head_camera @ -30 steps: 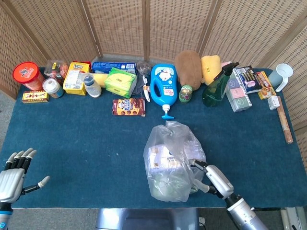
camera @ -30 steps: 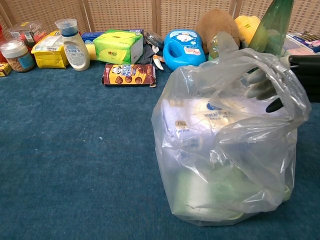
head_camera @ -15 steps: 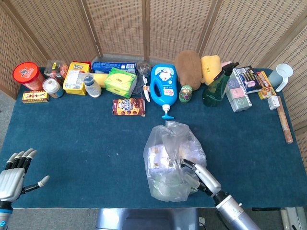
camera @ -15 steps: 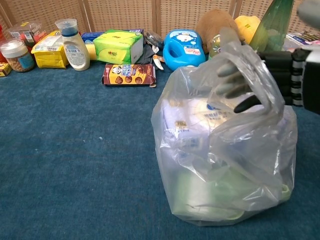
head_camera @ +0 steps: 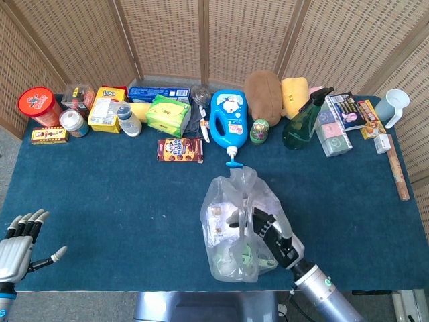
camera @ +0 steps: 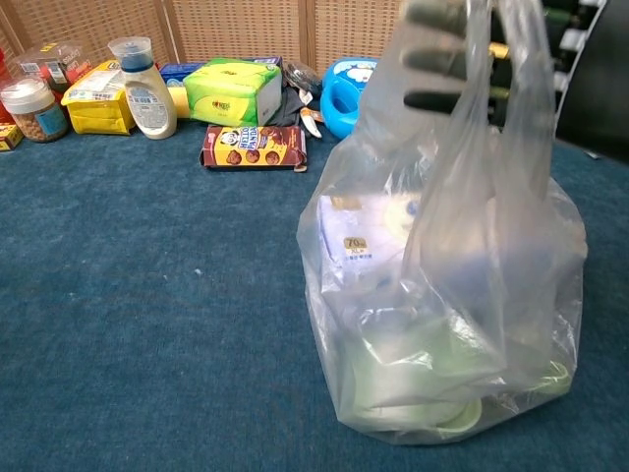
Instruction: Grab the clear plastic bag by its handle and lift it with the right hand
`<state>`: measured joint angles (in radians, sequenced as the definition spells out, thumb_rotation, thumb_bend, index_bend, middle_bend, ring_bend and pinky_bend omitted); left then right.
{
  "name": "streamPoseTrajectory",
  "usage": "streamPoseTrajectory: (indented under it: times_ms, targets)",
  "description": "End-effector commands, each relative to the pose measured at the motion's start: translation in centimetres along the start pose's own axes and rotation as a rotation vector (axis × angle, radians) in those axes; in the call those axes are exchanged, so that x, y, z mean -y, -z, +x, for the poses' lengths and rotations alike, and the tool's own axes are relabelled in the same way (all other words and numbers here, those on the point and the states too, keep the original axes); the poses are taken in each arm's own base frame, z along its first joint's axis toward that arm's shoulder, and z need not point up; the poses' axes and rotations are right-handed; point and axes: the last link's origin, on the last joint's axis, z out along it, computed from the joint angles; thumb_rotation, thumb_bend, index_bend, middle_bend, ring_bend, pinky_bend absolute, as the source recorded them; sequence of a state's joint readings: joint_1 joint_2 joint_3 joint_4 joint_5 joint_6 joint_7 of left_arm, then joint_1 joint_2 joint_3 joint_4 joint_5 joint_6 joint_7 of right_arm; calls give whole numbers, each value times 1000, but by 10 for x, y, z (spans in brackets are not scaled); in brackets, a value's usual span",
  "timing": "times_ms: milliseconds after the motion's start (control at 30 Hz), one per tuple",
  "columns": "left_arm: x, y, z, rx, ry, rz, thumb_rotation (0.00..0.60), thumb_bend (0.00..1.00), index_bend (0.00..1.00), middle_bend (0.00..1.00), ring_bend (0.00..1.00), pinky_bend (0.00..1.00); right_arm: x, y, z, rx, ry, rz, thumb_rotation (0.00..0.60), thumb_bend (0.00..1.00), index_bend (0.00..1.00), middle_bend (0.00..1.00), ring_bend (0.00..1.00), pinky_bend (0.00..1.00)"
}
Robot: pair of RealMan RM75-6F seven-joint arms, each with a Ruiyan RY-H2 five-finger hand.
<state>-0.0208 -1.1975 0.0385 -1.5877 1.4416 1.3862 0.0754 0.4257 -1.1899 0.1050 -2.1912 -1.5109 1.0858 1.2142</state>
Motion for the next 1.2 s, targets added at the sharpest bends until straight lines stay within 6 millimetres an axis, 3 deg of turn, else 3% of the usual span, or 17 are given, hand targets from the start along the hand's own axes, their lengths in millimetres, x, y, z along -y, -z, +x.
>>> streamPoseTrajectory:
  times_ms: [33,200,433,500,667,767,867,1200]
  targets:
    - [0,0,0,0,0,2,0,139,62,34,0,0,24,-8,-6,-5,-194,19,0,129,345,393,310,242]
    - [1,1,1,0,-1,6,0,139,61,34,0,0,48,-14,-3,-27,-333,30,0,138,359,420,358,338]
    - [1,0,0,1,-2,5,0,138,62,34,0,0,72,-18,1,-60,-411,33,9,162,395,475,484,590]
    - [0,0,0,0,1,5,0,138,62,34,0,0,79,-19,3,-74,-430,39,72,184,415,495,520,643]
    - [-1,0,0,0,2,6,0,138,64,34,0,0,97,-20,9,-98,-473,67,439,315,504,588,691,835]
    - [-2,0,0,-2,2,4,0,139,65,33,0,0,107,-20,11,-105,-489,73,562,348,548,637,748,891]
    - [-2,0,0,-4,1,3,0,139,64,33,0,0,117,-21,12,-102,-498,90,600,356,569,657,764,909]
    - [-2,3,-1,-4,0,7,0,138,67,36,0,0,143,-20,14,-87,-519,119,600,378,630,705,811,957]
